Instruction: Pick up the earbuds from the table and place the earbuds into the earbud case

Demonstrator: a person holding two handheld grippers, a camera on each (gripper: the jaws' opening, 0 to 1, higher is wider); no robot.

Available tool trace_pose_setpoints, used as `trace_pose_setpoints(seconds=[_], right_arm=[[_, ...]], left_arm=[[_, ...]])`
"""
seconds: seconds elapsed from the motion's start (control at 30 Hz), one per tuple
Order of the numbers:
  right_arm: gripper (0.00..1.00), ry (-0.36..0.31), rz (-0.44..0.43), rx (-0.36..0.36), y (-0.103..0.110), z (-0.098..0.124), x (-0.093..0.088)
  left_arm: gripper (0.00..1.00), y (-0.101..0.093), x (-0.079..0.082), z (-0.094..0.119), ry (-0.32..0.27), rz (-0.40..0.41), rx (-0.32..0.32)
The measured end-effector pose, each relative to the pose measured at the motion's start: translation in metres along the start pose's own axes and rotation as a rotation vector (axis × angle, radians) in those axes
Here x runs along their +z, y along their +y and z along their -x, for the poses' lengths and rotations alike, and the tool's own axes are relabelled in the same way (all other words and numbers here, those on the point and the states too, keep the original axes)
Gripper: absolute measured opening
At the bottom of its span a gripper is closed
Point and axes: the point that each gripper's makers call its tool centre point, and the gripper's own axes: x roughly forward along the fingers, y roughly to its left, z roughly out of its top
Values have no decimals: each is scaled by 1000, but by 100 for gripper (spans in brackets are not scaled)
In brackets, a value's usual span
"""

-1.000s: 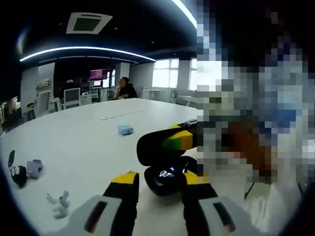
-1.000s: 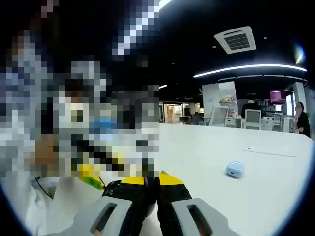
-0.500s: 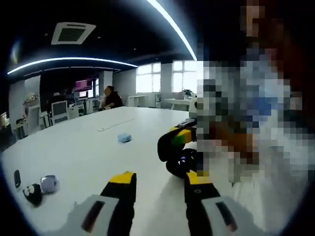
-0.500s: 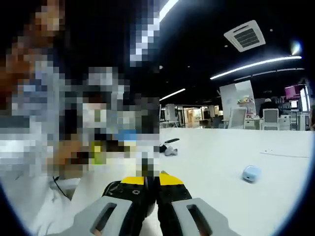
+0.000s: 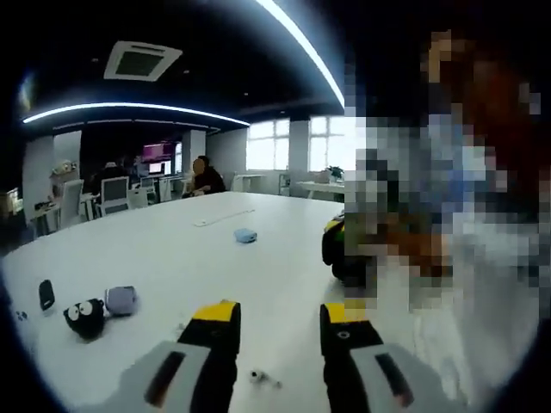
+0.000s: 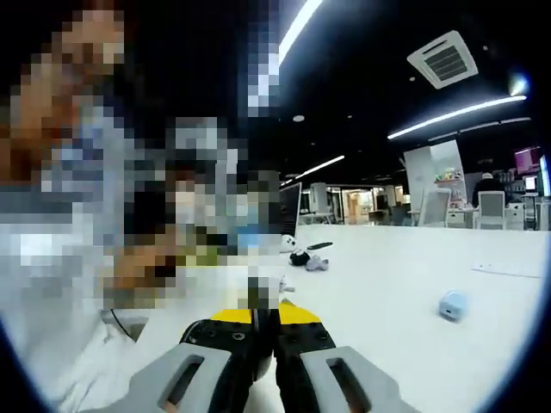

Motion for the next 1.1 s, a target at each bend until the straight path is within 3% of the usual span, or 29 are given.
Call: trace_pose_setpoints(seconds=[0.17, 0.4, 0.83, 0.9, 1.0, 1.1], right_arm=[[6, 2, -2, 1, 0, 0, -1], [6, 13, 1, 17, 4, -2, -3], [6, 55, 13, 40, 6, -3, -12], [6, 60, 17, 39, 6, -3, -13], [6, 57, 15, 42, 7, -3, -12], [6, 44, 6, 46, 8, -4, -10]], left_arm=[[32, 3, -27, 4, 83, -1, -18], [29, 17, -45, 5, 131, 34, -23], [29, 23, -63, 2, 166, 54, -30], [30, 23, -62, 2, 159, 54, -25], [33, 19, -46, 0, 97, 59, -34], [41, -12, -16, -14, 6, 49, -112]])
